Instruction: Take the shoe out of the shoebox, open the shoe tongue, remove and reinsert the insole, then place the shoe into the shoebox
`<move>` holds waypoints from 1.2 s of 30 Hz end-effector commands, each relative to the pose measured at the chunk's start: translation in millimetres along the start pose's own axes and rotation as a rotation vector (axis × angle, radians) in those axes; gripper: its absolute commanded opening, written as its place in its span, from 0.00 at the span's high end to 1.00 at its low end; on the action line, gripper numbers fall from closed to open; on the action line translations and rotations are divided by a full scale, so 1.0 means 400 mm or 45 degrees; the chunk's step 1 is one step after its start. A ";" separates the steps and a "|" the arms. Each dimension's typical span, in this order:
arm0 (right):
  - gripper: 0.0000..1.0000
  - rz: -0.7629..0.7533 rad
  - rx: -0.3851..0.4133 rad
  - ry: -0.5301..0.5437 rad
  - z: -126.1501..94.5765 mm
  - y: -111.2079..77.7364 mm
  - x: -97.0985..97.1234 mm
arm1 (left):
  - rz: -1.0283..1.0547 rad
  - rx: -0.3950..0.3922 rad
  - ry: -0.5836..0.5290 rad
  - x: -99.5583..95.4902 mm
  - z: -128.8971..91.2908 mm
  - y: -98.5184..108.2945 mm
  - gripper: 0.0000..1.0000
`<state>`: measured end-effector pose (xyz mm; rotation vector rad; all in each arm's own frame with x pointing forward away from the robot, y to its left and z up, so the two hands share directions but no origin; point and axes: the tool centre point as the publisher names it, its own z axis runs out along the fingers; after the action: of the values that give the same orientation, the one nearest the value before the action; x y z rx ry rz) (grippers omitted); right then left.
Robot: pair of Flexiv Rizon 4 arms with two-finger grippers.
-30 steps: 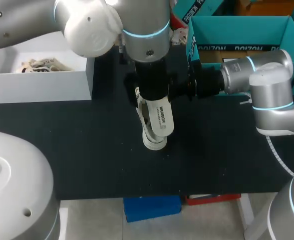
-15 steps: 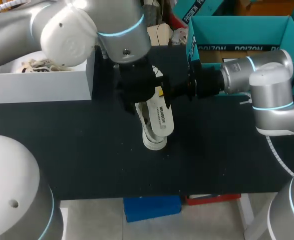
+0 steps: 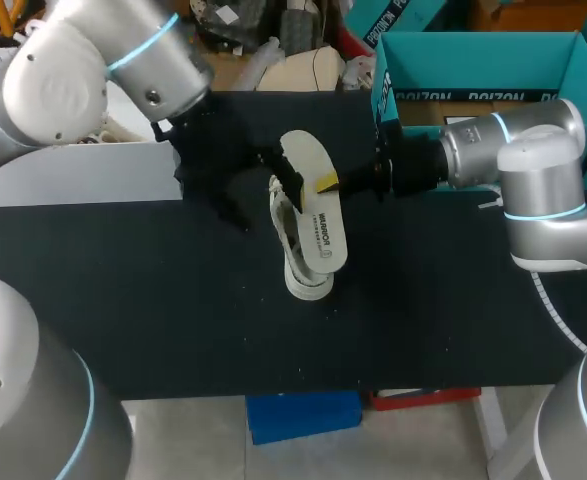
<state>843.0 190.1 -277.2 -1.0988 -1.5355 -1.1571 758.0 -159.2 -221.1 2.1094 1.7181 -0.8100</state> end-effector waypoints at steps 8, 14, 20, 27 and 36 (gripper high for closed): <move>1.00 0.001 0.003 -0.002 0.001 0.002 0.000 | 0.245 0.227 -0.812 0.024 0.002 0.008 0.00; 1.00 0.001 0.003 -0.002 0.001 0.002 0.000 | 0.108 -0.126 -0.976 0.070 0.043 0.013 0.00; 1.00 0.001 0.003 -0.002 0.001 0.002 0.000 | 0.053 -0.231 -1.133 0.110 0.066 0.004 0.00; 1.00 0.001 0.003 -0.002 0.001 0.002 0.000 | -0.008 -0.326 -1.184 0.128 0.064 0.003 0.00; 1.00 0.001 0.003 -0.002 0.001 0.002 0.000 | -0.089 -0.433 -1.112 0.148 0.058 -0.003 0.00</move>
<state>843.0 190.2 -277.3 -1.0988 -1.5355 -1.1571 766.2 -126.6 -278.4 1.2695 1.2279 -1.2570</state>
